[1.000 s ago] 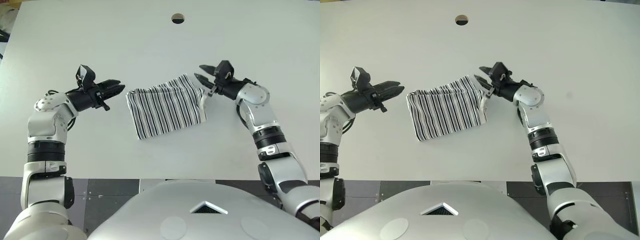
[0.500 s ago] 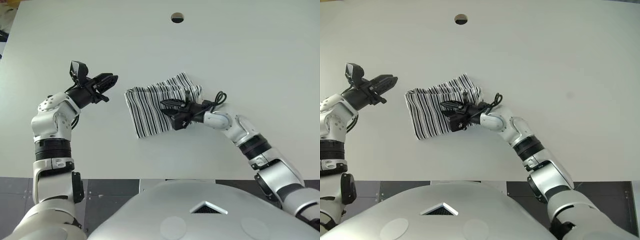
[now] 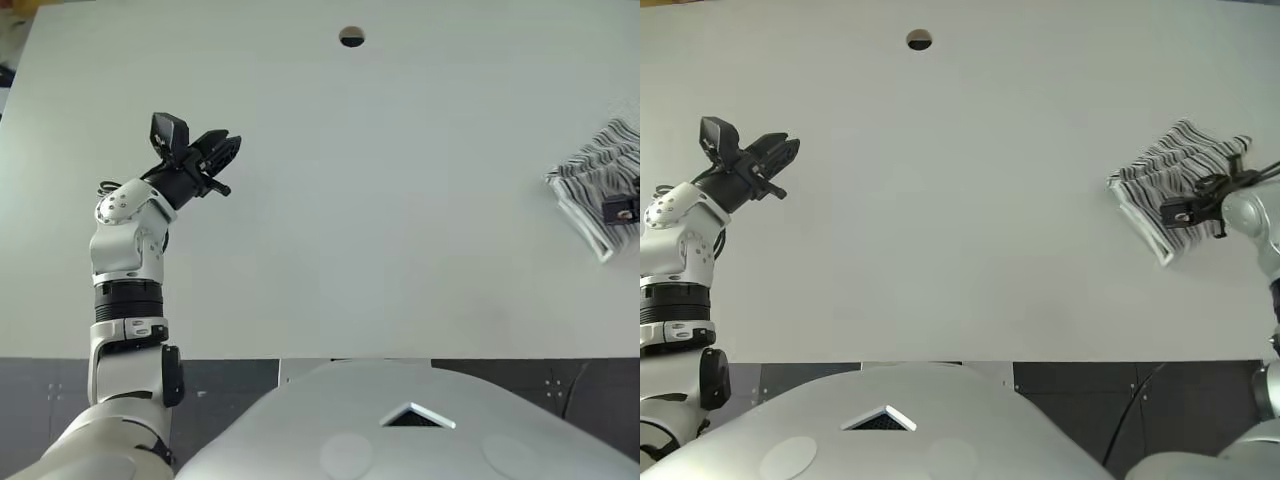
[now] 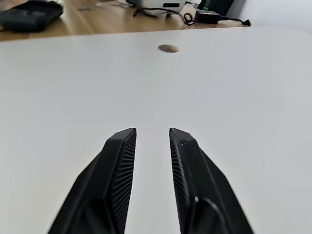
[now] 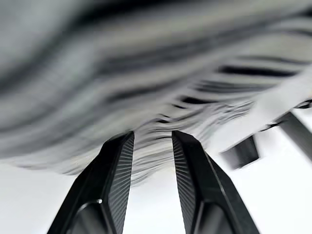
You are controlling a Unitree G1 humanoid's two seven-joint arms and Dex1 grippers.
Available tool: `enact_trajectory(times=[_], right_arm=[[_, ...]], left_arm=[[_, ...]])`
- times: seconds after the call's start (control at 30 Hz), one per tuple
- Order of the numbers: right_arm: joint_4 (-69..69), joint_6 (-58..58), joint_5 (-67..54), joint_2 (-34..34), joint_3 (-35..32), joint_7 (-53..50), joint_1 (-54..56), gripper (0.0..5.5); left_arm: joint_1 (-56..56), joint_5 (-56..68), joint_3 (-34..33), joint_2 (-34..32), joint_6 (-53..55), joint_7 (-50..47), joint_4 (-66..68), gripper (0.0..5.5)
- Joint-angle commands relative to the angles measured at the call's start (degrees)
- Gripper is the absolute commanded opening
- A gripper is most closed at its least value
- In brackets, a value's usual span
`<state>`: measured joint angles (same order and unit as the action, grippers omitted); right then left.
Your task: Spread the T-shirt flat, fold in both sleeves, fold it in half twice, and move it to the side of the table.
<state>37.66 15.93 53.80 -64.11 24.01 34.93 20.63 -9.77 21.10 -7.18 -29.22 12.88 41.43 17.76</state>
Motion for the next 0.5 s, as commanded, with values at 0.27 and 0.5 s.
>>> enact_trajectory(times=[0.27, 0.5], right_arm=[[-27.3, -12.4, -2.5, 13.4, -13.2, -26.8, 13.8, 1.43], [-24.4, -1.9, -48.3, 45.0, -22.3, -25.7, 2.2, 1.43]], left_arm=[[-3.9, -0.8, -5.5, 14.0, -13.0, -21.7, -24.3, 1.26], [-10.3, -17.7, 1.7, 23.5, -24.9, -36.8, -8.9, 1.26]])
